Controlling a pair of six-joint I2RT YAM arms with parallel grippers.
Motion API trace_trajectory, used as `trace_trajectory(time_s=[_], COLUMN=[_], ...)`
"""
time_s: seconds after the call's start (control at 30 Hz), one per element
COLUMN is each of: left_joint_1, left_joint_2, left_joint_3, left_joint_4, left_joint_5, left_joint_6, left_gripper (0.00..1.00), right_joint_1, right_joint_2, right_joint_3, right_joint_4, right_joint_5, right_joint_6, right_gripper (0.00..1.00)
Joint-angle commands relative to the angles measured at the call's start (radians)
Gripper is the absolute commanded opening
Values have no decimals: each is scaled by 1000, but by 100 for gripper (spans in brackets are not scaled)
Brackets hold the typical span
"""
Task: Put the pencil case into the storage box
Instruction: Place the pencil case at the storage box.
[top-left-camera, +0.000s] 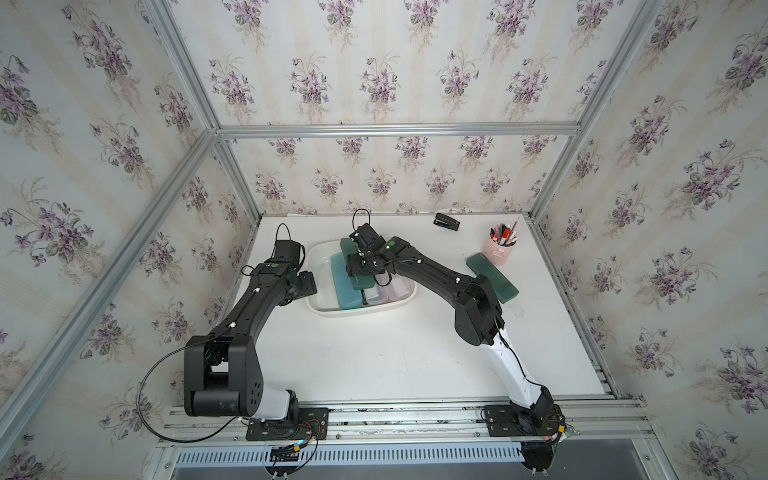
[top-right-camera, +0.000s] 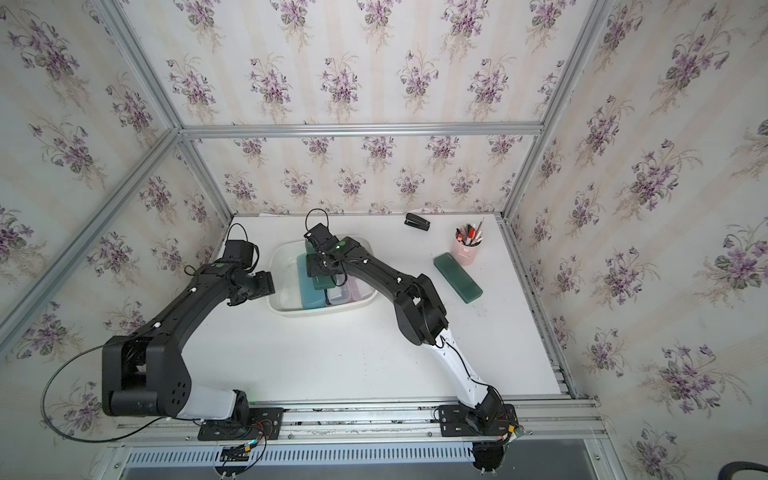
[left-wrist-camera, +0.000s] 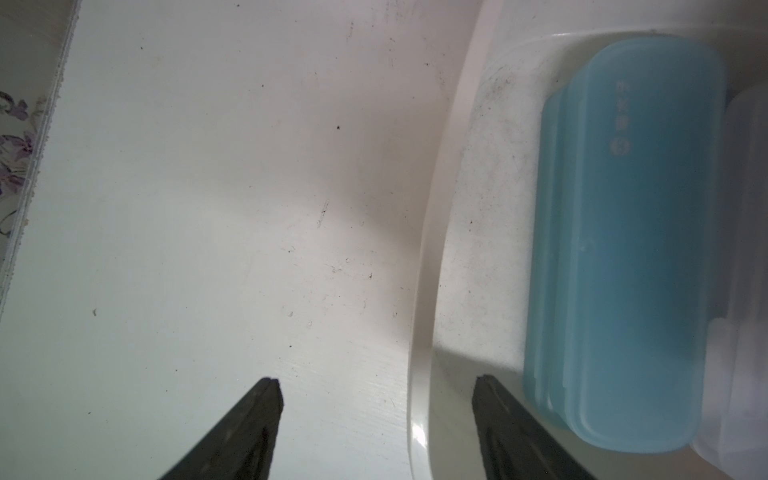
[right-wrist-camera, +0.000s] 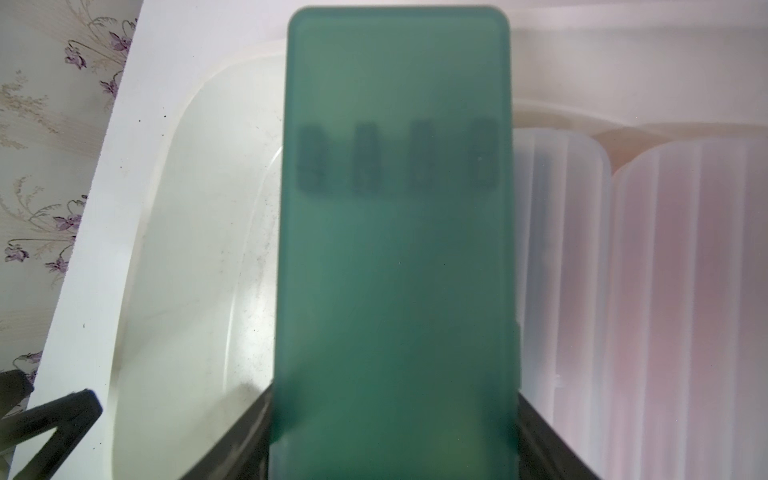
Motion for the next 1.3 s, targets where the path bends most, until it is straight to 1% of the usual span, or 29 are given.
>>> trace_trajectory(time_s=[0.0,0.37,0.4,0.43,0.5,0.57,0.63,0.8,0.9,1.0,1.1,1.2,1.27], left_joint_1=[1,1,1,1,1,1,0,1,2,1,1,1,2], left_joint_2=[1,10,9,9,8,10,10,8,5,-1,-1,8,9], left_joint_3=[-3,-9,-10,-10,-12,-13,-14,-12,-13,-12,-10,-4,-3], left_joint_4=[6,14,15,16,16,16,16,16,13,12,13,14,20], left_joint_5=[2,16,17,17,15,14,14,11,11,12,20,32,34], left_joint_6=[2,3,3,5,4,5,4,5,6,8,8,6,4], left_gripper=[78,78,78,78,78,78,78,78,78,78,78,78,78], right_joint_1=[19,47,47,47,47,47,47,47,43,14,-58,-198,-334], right_joint_2=[15,43,44,45,47,46,43,-5,-63,-189,-348,-502,-586], right_joint_3=[-2,-1,-1,-1,-1,-2,-3,-48,-81,-195,-410,-625,-745], right_joint_4=[-17,14,11,9,8,6,-1,3,-38,-68,-59,-63,-59], right_joint_5=[30,66,64,62,49,38,44,63,112,193,225,220,197], right_joint_6=[29,97,99,103,102,101,101,104,92,34,-88,-226,-290], right_gripper=[55,56,58,63,71,89,99,99,100,100,100,100,100])
